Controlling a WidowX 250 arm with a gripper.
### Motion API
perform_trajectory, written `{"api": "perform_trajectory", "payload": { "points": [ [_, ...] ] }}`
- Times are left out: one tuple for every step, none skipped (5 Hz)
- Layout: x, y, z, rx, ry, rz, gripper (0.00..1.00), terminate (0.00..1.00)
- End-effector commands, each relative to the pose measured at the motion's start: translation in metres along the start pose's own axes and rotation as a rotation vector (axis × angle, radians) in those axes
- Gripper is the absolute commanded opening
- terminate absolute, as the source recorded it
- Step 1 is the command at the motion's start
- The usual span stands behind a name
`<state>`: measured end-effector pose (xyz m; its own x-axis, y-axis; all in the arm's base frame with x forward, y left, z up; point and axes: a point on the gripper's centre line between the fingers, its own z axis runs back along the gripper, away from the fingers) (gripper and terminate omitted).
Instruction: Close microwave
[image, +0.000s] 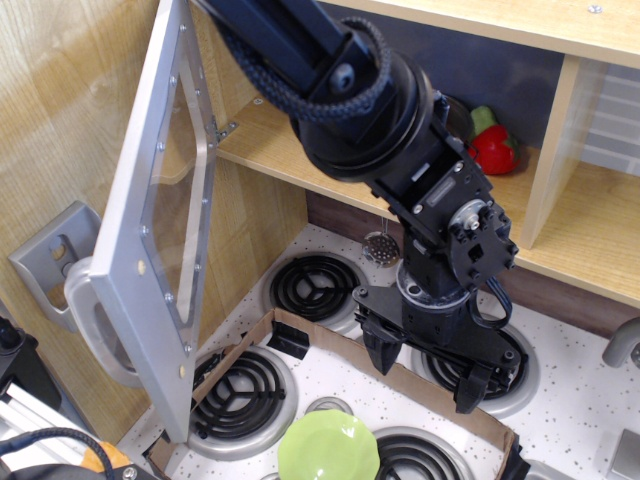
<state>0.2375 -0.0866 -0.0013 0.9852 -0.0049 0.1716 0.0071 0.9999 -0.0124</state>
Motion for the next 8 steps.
{"api": "perform_trajectory", "payload": {
  "points": [
    [0.000,0.000,0.000,0.000,0.000,0.000,1.00,0.00],
    [0.007,0.006,0.022,0.044,0.006,-0.047,1.00,0.00],
    [0.018,0.023,0.054,0.085,0.036,-0.147,1.00,0.00],
    [0.027,0.036,0.088,0.173,0.072,-0.194,1.00,0.00],
    [0.030,0.052,0.127,0.283,0.112,-0.292,1.00,0.00],
    [0.036,0.072,0.163,0.357,0.192,-0.413,1.00,0.00],
    [0.039,0.092,0.192,0.471,0.210,-0.486,1.00,0.00],
    [0.043,0.109,0.210,0.534,0.245,-0.560,1.00,0.00]
  ]
}}
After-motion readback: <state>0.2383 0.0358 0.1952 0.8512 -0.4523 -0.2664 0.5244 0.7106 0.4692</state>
